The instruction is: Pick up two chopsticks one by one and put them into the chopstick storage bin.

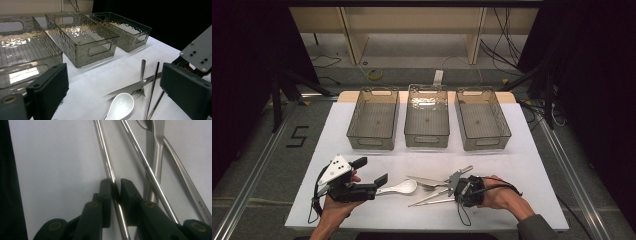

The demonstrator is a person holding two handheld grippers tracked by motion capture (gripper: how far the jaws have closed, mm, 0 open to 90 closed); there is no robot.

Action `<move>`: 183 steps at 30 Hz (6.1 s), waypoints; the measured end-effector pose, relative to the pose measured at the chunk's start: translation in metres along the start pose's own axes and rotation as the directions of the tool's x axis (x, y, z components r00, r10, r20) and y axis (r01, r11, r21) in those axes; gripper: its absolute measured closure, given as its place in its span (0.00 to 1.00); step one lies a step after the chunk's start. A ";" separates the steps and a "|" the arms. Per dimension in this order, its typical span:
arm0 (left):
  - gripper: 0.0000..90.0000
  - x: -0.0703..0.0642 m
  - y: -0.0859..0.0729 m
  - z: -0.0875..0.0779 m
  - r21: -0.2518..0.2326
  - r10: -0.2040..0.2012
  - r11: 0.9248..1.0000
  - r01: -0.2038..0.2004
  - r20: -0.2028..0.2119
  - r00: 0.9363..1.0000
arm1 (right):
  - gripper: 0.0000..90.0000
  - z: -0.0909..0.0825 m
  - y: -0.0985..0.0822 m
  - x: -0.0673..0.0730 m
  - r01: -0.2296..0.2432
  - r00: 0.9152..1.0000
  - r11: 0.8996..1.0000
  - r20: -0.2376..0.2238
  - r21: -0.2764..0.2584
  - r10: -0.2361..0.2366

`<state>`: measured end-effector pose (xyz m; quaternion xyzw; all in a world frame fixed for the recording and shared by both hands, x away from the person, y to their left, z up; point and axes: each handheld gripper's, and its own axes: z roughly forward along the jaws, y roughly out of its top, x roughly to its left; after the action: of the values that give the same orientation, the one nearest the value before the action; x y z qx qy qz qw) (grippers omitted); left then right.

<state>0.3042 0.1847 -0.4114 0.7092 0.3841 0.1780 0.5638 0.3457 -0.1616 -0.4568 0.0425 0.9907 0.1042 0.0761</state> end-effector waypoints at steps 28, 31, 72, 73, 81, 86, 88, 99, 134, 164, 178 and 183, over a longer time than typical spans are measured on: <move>0.08 -0.001 -0.001 0.003 0.026 0.004 1.000 -0.004 0.012 1.000 | 0.96 -0.016 -0.006 0.010 0.080 0.997 0.997 -0.009 -0.015 -0.080; 0.08 -0.003 -0.002 0.005 0.036 0.003 0.999 -0.003 0.023 1.000 | 0.96 -0.016 -0.006 0.009 0.084 0.996 0.996 -0.005 -0.020 -0.085; 0.55 -0.089 -0.037 0.134 0.458 0.238 0.769 -0.446 0.442 0.865 | 0.96 -0.031 0.007 0.008 0.127 0.992 0.992 0.007 -0.021 -0.127; 0.55 -0.090 -0.037 0.136 0.460 0.242 0.765 -0.450 0.442 0.863 | 0.96 -0.031 0.007 0.008 0.127 0.992 0.992 0.007 -0.021 -0.127; 0.65 -0.098 -0.035 0.147 0.459 0.250 0.753 -0.472 0.465 0.850 | 0.96 -0.034 0.009 0.009 0.139 0.990 0.990 0.015 -0.022 -0.139; 0.70 -0.100 -0.038 0.152 0.471 0.245 0.745 -0.472 0.465 0.851 | 0.96 -0.034 0.010 0.010 0.134 0.991 0.991 0.014 -0.014 -0.134; 0.74 -0.100 -0.037 0.153 0.472 0.242 0.746 -0.469 0.465 0.852 | 0.96 -0.033 0.010 0.010 0.137 0.990 0.990 0.018 -0.015 -0.137; 0.89 -0.103 -0.035 0.152 0.450 0.287 0.727 -0.518 0.487 0.825 | 0.96 -0.036 0.009 0.011 0.148 0.989 0.988 0.018 -0.038 -0.148; 0.95 -0.017 0.046 0.103 0.385 0.152 0.905 -0.183 0.110 0.982 | 0.35 -0.047 -0.046 0.009 -0.329 0.896 0.778 0.083 -0.536 0.436; 0.95 0.134 0.102 0.129 0.289 -0.005 0.952 0.100 -0.314 0.949 | 0.31 -0.040 -0.051 0.014 -0.358 0.887 0.739 0.038 -0.570 0.460; 0.95 0.168 0.088 0.138 0.331 0.012 0.934 0.134 -0.403 0.915 | 0.31 -0.040 -0.052 0.014 -0.360 0.889 0.734 0.028 -0.576 0.458; 0.95 0.175 0.083 0.142 0.344 -0.001 0.926 0.157 -0.413 0.911 | 0.31 -0.040 -0.051 0.014 -0.362 0.889 0.734 0.024 -0.575 0.457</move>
<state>0.5421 0.2149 -0.4082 0.7337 0.5477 0.2222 0.3351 0.3223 -0.2184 -0.4309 0.2446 0.8730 0.3976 0.1411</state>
